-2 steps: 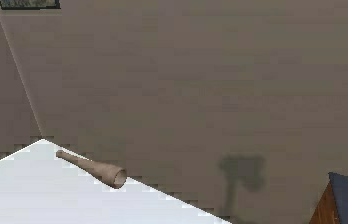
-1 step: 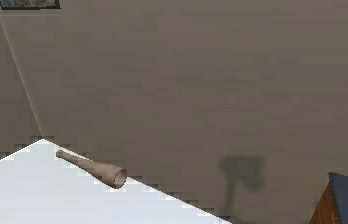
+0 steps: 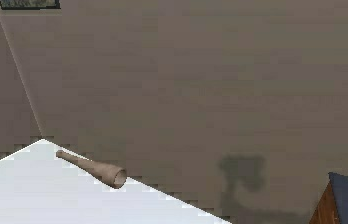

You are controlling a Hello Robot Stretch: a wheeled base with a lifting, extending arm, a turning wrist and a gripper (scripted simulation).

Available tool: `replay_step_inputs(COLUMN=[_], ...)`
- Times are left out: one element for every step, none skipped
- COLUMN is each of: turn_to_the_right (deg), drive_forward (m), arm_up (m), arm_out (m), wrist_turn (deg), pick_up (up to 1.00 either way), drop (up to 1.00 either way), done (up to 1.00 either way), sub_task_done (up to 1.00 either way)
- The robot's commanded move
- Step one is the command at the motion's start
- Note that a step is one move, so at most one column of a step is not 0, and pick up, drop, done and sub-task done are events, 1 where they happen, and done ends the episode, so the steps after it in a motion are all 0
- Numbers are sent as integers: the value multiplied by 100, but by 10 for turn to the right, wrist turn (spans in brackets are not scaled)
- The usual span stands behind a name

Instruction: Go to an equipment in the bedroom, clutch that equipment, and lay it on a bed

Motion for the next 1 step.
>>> replay_step_inputs(turn_to_the_right=[0], drive_forward=[0], arm_up=[14], arm_out=[0], wrist_turn=[0], pick_up=[0], drop=[0], done=[0], sub_task_done=[0])
